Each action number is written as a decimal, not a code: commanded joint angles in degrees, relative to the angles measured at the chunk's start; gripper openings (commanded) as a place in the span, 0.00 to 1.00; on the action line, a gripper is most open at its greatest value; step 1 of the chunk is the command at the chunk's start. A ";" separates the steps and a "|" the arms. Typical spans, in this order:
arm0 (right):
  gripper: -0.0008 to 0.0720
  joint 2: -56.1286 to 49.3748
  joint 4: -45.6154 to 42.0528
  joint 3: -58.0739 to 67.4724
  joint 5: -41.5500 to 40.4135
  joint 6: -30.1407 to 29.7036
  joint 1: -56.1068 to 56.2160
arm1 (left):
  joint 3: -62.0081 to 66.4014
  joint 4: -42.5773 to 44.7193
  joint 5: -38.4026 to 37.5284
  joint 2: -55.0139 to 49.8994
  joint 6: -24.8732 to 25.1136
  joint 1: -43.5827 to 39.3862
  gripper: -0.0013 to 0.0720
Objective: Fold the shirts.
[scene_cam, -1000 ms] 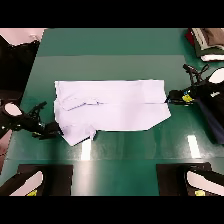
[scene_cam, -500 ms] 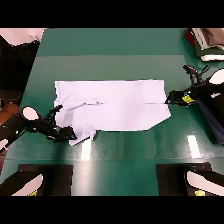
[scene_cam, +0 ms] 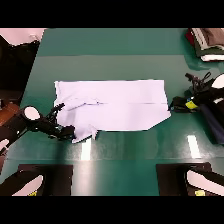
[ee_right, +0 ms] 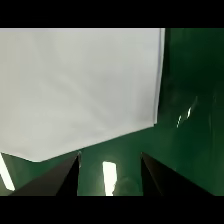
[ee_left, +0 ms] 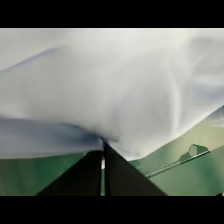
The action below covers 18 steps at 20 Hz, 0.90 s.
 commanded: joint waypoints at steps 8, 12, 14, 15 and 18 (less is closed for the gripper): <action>0.62 0.02 10.19 -12.63 -10.64 0.22 -1.16 | 1.66 -0.37 -0.81 0.07 0.35 -0.04 0.06; 0.62 -2.23 10.56 -12.61 -12.46 0.24 0.96 | 1.73 -0.26 -0.63 0.07 0.37 -0.02 0.06; 0.57 -3.56 10.36 -12.61 -14.27 0.22 2.56 | 1.92 -0.26 -0.66 0.07 0.37 -0.04 0.06; 0.35 -3.58 10.10 -12.61 -15.04 0.15 3.37 | 2.16 -0.11 -0.70 0.07 0.35 -0.02 0.06; 0.04 -1.01 9.68 -12.61 -14.25 -0.90 4.04 | 4.09 0.81 -2.97 0.07 0.90 -0.04 0.06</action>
